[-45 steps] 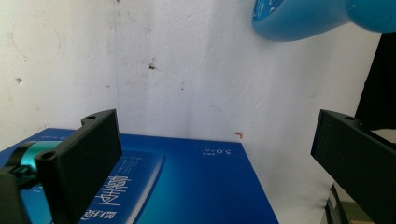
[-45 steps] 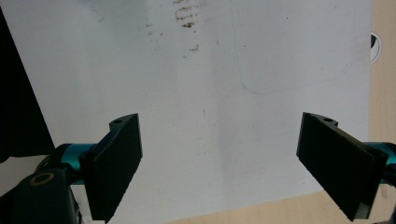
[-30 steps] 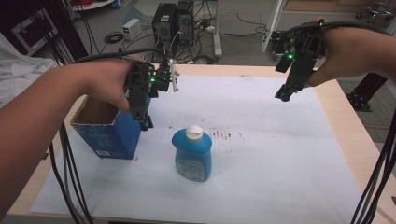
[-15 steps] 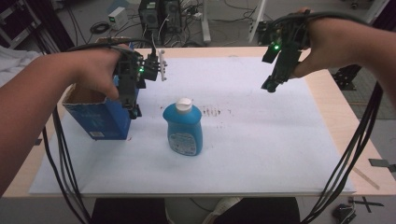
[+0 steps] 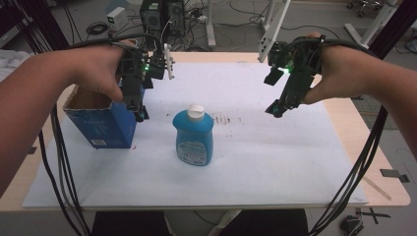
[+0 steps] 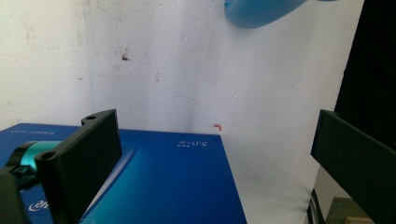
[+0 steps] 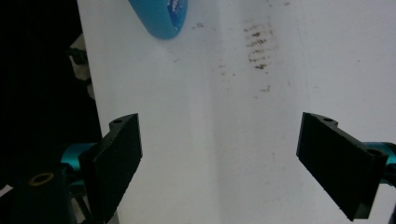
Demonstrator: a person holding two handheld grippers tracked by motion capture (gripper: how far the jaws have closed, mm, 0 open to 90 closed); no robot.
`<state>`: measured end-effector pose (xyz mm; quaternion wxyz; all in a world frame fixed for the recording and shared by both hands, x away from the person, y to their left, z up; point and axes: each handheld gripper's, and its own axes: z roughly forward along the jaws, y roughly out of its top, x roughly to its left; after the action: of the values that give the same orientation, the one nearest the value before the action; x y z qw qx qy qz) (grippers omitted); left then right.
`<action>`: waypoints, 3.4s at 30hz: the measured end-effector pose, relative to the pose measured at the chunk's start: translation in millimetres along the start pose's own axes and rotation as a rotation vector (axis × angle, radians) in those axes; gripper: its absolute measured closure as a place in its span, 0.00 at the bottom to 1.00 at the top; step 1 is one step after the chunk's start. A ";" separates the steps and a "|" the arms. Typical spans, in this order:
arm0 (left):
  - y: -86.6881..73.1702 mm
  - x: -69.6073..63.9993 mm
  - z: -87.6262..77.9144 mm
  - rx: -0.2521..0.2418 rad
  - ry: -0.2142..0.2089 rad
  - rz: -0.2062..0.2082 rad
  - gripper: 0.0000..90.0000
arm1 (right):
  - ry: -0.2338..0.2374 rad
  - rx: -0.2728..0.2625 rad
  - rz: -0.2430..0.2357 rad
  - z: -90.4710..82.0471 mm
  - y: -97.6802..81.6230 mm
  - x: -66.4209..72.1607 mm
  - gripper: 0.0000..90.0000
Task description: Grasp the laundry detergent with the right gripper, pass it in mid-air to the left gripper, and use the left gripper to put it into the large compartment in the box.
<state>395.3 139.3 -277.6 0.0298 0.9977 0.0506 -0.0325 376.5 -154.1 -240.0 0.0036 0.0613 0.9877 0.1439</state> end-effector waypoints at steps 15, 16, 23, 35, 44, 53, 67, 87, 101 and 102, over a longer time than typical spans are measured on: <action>-3.6 -3.0 -0.4 -0.002 0.009 0.007 0.02 | 0.034 -0.147 0.019 45.4 -7.9 26.1 0.15; -3.6 -3.1 -0.4 -0.001 0.010 0.008 0.02 | 0.040 -0.161 0.024 49.4 -7.8 27.4 0.15; -3.1 -3.4 0.8 0.003 0.011 0.013 0.02 | 0.071 -0.222 0.039 68.8 -7.0 32.9 0.15; -3.2 -3.0 0.7 -0.001 0.013 0.014 0.02 | 0.112 -0.316 0.089 100.1 -4.1 38.2 0.15; -4.9 -2.8 0.3 -0.007 0.018 0.016 0.02 | 0.135 -0.354 0.112 123.9 3.9 41.8 0.15; -5.2 -2.2 0.2 -0.006 0.016 0.023 0.02 | 0.145 -0.425 0.133 153.6 4.9 44.7 0.15; -6.7 -1.6 0.7 -0.005 0.011 0.023 0.02 | 0.129 -0.587 0.157 175.6 12.4 46.1 0.15; -11.9 -1.2 -0.6 -0.005 0.020 0.015 0.02 | 0.117 -0.720 0.189 187.9 17.6 50.1 0.19; -13.4 -0.6 1.1 -0.002 0.019 0.010 0.02 | 0.127 -0.754 0.185 189.8 17.7 50.5 0.28; -13.4 -0.6 1.1 -0.002 0.019 0.010 0.02 | 0.127 -0.754 0.185 189.8 17.7 50.5 0.28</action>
<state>393.3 152.5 -279.4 0.0306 0.9982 0.0457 -0.0226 333.2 -77.3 -416.3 -0.0482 0.1353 0.8542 0.4998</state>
